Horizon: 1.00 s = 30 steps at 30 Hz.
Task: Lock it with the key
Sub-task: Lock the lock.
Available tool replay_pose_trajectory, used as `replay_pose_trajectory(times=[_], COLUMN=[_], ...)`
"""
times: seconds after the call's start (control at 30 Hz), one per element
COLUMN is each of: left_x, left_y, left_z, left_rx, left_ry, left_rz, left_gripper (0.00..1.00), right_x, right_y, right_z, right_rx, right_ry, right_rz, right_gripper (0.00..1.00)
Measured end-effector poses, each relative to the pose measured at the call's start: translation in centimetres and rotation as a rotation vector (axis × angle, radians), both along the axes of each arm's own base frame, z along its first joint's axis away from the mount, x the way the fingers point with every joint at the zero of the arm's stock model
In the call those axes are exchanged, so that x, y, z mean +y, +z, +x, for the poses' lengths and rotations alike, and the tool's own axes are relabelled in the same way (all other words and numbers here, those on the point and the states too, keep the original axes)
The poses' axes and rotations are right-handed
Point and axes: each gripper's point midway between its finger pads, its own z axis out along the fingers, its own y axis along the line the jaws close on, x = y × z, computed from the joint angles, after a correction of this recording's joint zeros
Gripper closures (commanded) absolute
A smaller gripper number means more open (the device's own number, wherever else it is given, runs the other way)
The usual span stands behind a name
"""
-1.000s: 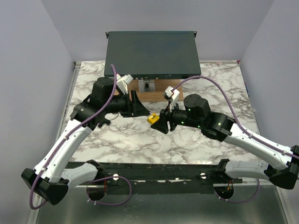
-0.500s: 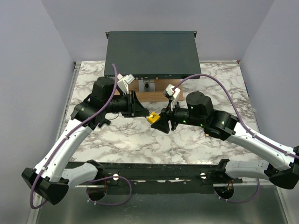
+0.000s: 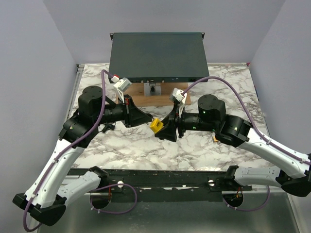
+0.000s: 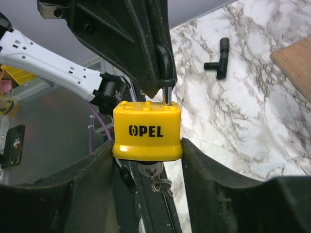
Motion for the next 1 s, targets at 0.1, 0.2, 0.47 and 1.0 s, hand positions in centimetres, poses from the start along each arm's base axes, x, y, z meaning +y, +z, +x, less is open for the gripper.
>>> replay_pose_trajectory(times=[0.1,0.2,0.47,1.0], left_x=[0.5,1.1,2.1,3.1], left_y=[0.7,1.7,6.5,13.6], left_z=[-0.5,-0.8,-1.3,-2.2], left_rx=[-0.046,-0.081,-0.162,-0.170], left_ry=[0.007,0.042,0.115,0.182], left_rz=[-0.011,-0.030,-0.131,-0.381], left_gripper=[1.00,1.00,1.00,1.00], right_x=[0.0,-0.4,-0.5,1.7], right_y=[1.8,4.2,9.1,14.9], right_z=[0.3,0.4,0.8,-0.3], right_rx=[-0.011,-0.045,-0.133,-0.222], right_ry=[-0.020,-0.037,-0.060,0.067], right_rz=[0.067,0.149,0.291,0.515], right_gripper=[0.18,0.10,0.11,0.26])
